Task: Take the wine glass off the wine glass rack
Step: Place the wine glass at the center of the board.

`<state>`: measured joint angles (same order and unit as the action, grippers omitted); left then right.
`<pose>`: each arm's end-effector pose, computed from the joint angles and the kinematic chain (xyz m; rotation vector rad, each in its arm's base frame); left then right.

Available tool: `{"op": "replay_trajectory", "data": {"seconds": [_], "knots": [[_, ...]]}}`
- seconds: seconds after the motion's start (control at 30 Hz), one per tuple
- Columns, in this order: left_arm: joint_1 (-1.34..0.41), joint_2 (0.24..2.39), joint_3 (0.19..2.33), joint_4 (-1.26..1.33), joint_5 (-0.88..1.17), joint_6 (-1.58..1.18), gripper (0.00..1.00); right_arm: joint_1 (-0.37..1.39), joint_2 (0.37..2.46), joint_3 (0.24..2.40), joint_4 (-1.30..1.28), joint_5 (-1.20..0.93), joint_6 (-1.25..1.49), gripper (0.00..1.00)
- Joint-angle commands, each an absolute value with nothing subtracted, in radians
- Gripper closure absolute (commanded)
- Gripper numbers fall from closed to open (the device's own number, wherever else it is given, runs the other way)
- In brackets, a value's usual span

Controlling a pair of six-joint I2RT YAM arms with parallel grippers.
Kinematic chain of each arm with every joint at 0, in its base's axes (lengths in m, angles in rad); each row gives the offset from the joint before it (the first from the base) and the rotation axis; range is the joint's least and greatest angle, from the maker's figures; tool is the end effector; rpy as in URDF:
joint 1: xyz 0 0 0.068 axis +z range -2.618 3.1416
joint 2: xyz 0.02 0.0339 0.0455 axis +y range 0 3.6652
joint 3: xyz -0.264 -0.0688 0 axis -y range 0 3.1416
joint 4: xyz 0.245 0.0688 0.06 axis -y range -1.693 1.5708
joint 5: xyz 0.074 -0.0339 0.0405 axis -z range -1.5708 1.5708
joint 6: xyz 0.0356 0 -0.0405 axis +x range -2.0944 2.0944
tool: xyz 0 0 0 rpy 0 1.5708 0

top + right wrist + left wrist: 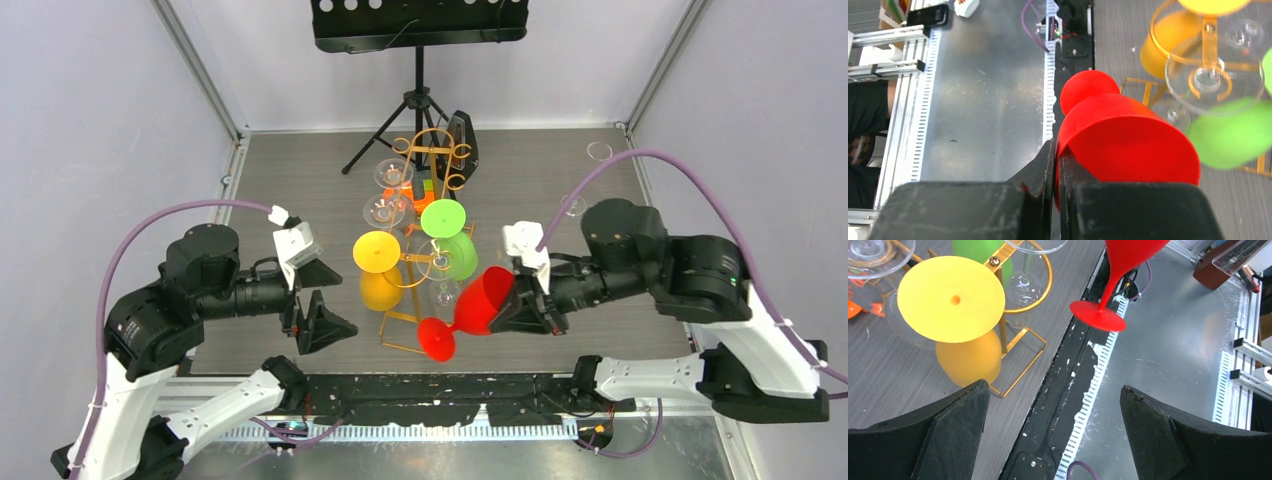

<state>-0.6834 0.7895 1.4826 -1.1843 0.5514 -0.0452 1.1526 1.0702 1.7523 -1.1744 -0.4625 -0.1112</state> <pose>0.0473 -0.0626 0.4544 1.0010 1.8902 -1.0076 0.0419 0.1334 0.4961 -1.5345 1.5765 1.0935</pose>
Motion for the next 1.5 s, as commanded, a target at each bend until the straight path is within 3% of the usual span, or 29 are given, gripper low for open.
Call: {"op": "replay_trajectory", "data": {"seconds": [0.0,0.3,0.57,0.87,1.2,1.47], "knots": [[-0.683,0.760,1.500,-1.122,0.522,-0.059,0.00,1.157,0.980,1.714,-1.243,-0.307,-0.014,0.94],[-0.683,0.730,1.465,-1.096,0.492,-0.091,0.00,1.156,0.881,1.654,-1.397,0.015,0.253,0.94],[-0.683,0.712,1.423,-1.056,0.430,-0.117,0.00,1.103,0.935,1.557,-1.436,0.340,0.396,0.94],[-0.683,0.696,1.398,-1.040,0.398,-0.146,0.00,0.578,0.999,1.415,-1.200,0.195,0.201,0.94],[-0.682,0.672,1.367,-1.025,0.372,-0.149,0.00,0.236,1.152,1.334,-0.976,0.121,0.148,0.95],[-0.683,0.689,1.332,-1.010,0.357,-0.184,0.00,0.070,1.321,1.339,-0.858,0.087,0.145,0.95]]}}
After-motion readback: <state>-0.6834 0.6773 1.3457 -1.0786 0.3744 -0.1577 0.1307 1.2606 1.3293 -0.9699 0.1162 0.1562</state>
